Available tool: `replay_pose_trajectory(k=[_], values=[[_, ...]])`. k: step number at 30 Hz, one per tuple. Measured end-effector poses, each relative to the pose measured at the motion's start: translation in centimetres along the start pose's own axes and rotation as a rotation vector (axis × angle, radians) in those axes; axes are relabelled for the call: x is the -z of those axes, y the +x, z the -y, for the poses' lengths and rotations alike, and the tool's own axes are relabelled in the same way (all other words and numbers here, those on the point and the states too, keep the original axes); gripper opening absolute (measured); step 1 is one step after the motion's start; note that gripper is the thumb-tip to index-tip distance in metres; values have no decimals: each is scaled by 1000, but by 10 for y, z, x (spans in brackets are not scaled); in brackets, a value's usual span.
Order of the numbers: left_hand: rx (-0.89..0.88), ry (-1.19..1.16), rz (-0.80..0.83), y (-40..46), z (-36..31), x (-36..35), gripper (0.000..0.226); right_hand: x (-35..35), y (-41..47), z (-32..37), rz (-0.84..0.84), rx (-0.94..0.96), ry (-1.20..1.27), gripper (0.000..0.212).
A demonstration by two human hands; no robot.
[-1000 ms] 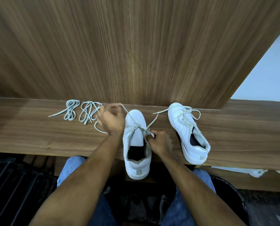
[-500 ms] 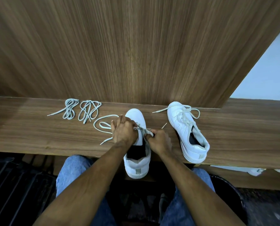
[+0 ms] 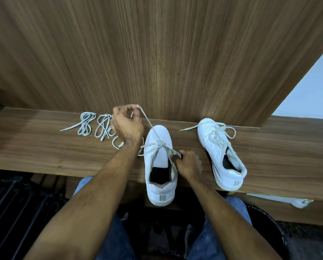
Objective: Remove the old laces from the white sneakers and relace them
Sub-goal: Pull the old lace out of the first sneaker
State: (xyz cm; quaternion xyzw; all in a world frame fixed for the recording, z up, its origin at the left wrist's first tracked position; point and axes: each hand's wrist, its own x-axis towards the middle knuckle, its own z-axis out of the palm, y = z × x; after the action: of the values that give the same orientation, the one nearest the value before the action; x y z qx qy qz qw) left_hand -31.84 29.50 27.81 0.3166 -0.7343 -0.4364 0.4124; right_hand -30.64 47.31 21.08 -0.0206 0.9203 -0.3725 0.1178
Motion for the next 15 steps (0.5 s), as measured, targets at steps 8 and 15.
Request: replay_pose_trajectory(k=[8,15], values=[[-211,682,668,-46,40,-5,36,1,-2,3,-7,25,-15,16],[-357,693,611,-56,38,-7,19,2,-3,2,-14,16,2,18]])
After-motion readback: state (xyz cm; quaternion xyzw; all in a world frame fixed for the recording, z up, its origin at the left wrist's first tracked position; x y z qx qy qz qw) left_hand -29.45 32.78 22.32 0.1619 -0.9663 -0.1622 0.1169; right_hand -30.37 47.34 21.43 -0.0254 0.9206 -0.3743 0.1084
